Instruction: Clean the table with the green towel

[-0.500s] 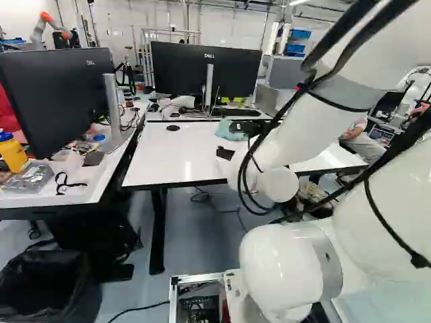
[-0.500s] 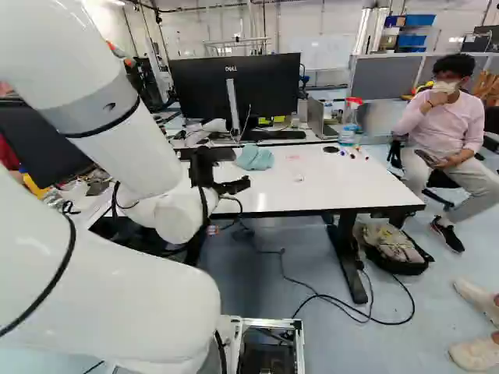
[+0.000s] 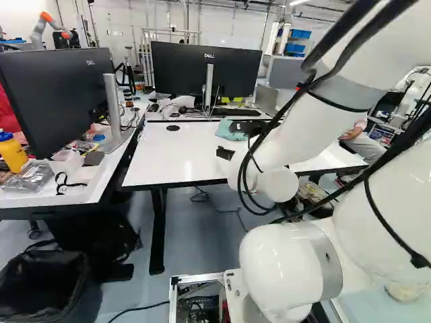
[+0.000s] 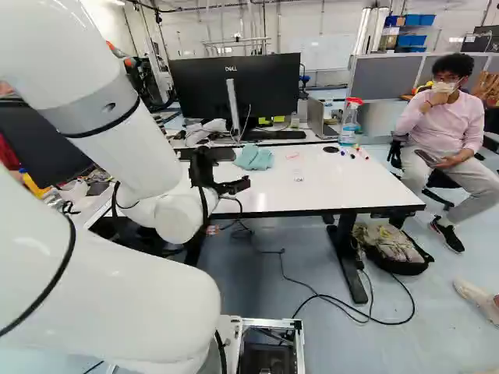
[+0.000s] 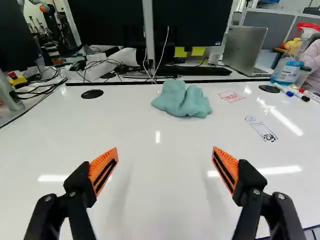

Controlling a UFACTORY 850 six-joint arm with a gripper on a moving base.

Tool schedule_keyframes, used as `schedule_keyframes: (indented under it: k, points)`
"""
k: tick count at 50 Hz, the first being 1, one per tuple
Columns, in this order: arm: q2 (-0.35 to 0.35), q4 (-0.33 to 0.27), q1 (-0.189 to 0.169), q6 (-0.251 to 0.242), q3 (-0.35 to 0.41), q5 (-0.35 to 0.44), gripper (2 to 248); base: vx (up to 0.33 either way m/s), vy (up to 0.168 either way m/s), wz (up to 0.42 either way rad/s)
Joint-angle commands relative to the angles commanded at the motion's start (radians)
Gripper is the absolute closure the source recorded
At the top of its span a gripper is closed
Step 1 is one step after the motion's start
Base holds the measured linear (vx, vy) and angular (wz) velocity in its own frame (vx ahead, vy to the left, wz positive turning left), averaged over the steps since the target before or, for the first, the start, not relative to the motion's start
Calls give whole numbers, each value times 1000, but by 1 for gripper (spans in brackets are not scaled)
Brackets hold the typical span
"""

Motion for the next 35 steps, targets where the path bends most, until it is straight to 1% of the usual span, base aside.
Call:
schedule_keyframes:
  k: [7,14,35]
  points:
    - [-7,0,0,0,-6,0,3,0,0,0]
    - [-32,0,0,0,-27,0,3,0,0,0]
    - [-147,0,-1,0,-130,0,3,0,0,0]
